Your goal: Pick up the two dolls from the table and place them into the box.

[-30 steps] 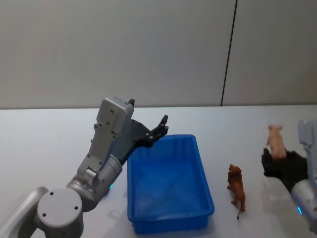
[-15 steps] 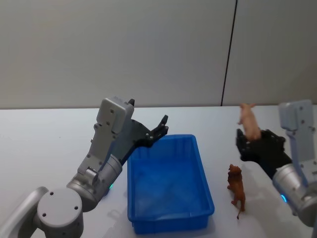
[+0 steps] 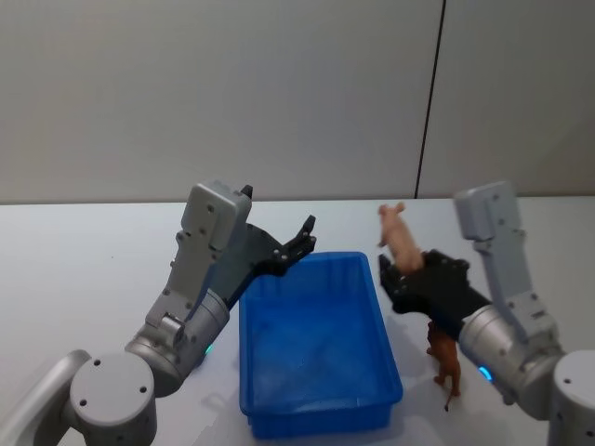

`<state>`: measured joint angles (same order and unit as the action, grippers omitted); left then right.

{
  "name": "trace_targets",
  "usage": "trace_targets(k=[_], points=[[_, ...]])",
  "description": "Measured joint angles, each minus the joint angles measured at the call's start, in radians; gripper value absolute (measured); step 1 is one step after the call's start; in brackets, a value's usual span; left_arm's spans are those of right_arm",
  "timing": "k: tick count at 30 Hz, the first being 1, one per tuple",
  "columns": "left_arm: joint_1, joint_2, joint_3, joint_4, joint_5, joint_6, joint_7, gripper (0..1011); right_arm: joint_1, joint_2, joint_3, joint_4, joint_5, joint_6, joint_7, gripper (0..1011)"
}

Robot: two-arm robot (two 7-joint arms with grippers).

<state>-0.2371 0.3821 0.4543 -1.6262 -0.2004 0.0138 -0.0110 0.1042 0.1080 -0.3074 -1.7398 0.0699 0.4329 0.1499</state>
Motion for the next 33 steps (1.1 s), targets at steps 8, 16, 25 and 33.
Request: trace_targets(k=[8, 16, 25, 33], points=[[0.0, 0.0, 0.0, 0.0, 0.0, 0.0, 0.0, 1001, 0.023, -0.031, -0.028, 0.028, -0.027, 0.099, 0.033, 379], [0.0, 0.0, 0.0, 0.0, 0.0, 0.0, 0.0, 1001, 0.042, -0.06, -0.054, 0.066, -0.057, 0.18, 0.049, 534], [0.0, 0.0, 0.0, 0.0, 0.0, 0.0, 0.0, 1001, 0.054, -0.078, -0.069, 0.09, -0.077, 0.228, 0.059, 811], [0.0, 0.0, 0.0, 0.0, 0.0, 0.0, 0.0, 1001, 0.059, -0.078, -0.064, 0.084, -0.079, 0.222, 0.058, 1001]])
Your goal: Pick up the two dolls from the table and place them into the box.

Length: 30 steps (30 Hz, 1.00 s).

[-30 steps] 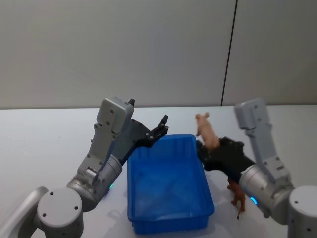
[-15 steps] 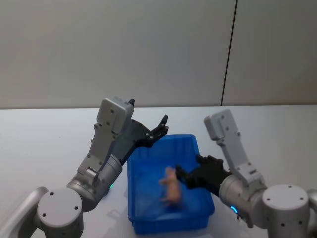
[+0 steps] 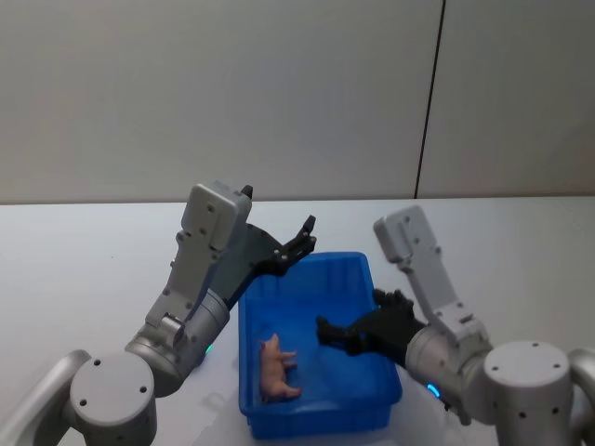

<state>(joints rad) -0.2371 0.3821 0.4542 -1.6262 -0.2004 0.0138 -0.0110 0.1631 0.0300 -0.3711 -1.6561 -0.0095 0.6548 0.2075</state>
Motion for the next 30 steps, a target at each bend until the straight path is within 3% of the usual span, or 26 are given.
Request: trace_targets(k=[10, 17, 30], points=[[0.0, 0.0, 0.0, 0.0, 0.0, 0.0, 0.0, 1001, 0.006, 0.019, 0.039, -0.044, 0.026, -0.046, -0.028, 1001], [0.0, 0.0, 0.0, 0.0, 0.0, 0.0, 0.0, 1001, 0.008, 0.05, 0.098, -0.084, 0.088, -0.065, -0.073, 1001], [0.0, 0.0, 0.0, 0.0, 0.0, 0.0, 0.0, 1001, -0.02, 0.101, 0.186, -0.136, 0.206, 0.02, -0.132, 1001]])
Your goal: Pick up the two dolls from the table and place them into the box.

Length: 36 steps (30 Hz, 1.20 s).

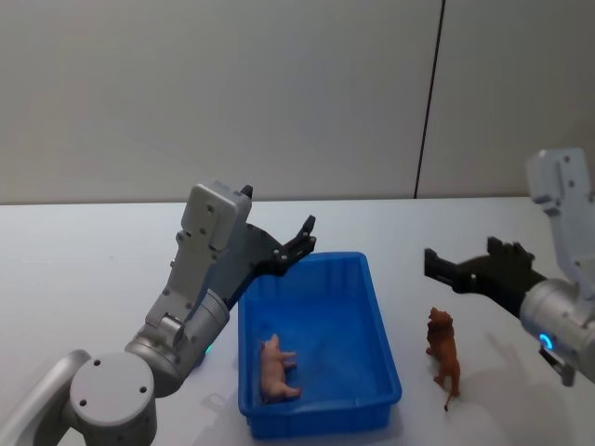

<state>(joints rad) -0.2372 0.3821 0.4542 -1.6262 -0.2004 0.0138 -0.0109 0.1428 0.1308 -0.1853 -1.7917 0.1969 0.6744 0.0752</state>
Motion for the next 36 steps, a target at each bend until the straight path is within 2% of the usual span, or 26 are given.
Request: trace_targets(k=[11, 18, 26, 36], points=[[0.0, 0.0, 0.0, 0.0, 0.0, 0.0, 0.0, 1001, -0.037, 0.038, 0.038, -0.028, 0.064, 0.122, 0.009, 1001], [0.0, 0.0, 0.0, 0.0, 0.0, 0.0, 0.0, 1001, -0.05, 0.052, 0.045, -0.029, 0.077, 0.181, 0.03, 1001], [0.0, 0.0, 0.0, 0.0, 0.0, 0.0, 0.0, 1001, -0.053, 0.054, 0.044, -0.012, 0.078, 0.228, 0.042, 1001], [0.0, 0.0, 0.0, 0.0, 0.0, 0.0, 0.0, 1001, -0.038, 0.045, 0.021, 0.035, 0.044, 0.251, 0.078, 1001]])
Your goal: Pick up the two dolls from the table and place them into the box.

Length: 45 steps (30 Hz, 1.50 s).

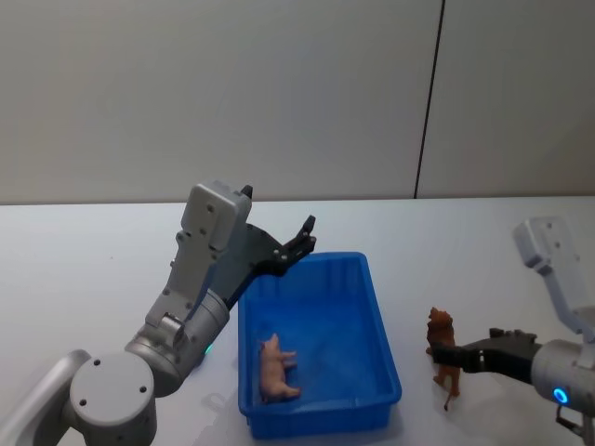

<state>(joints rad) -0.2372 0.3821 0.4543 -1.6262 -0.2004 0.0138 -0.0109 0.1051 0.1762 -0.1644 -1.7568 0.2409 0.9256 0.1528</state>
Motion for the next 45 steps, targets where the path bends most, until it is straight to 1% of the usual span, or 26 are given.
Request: trace_targets(k=[10, 19, 34, 38, 43, 44, 45], points=[[0.0, 0.0, 0.0, 0.0, 0.0, 0.0, 0.0, 1001, 0.015, -0.017, -0.03, 0.05, -0.041, -0.003, 0.034, 1001], [0.0, 0.0, 0.0, 0.0, 0.0, 0.0, 0.0, 1001, 0.026, -0.035, -0.048, 0.097, -0.066, -0.014, 0.035, 1001], [0.0, 0.0, 0.0, 0.0, 0.0, 0.0, 0.0, 1001, 0.063, -0.07, -0.073, 0.185, -0.12, -0.067, 0.021, 1001], [0.0, 0.0, 0.0, 0.0, 0.0, 0.0, 0.0, 1001, 0.07, -0.076, -0.077, 0.197, -0.129, -0.077, 0.017, 942], [0.0, 0.0, 0.0, 0.0, 0.0, 0.0, 0.0, 1001, 0.076, -0.082, -0.08, 0.211, -0.137, -0.087, 0.013, 794], [0.0, 0.0, 0.0, 0.0, 0.0, 0.0, 0.0, 1001, 0.077, -0.082, -0.08, 0.213, -0.138, -0.088, 0.012, 781], [0.0, 0.0, 0.0, 0.0, 0.0, 0.0, 0.0, 1001, 0.078, -0.084, -0.081, 0.215, -0.139, -0.09, 0.012, 740]])
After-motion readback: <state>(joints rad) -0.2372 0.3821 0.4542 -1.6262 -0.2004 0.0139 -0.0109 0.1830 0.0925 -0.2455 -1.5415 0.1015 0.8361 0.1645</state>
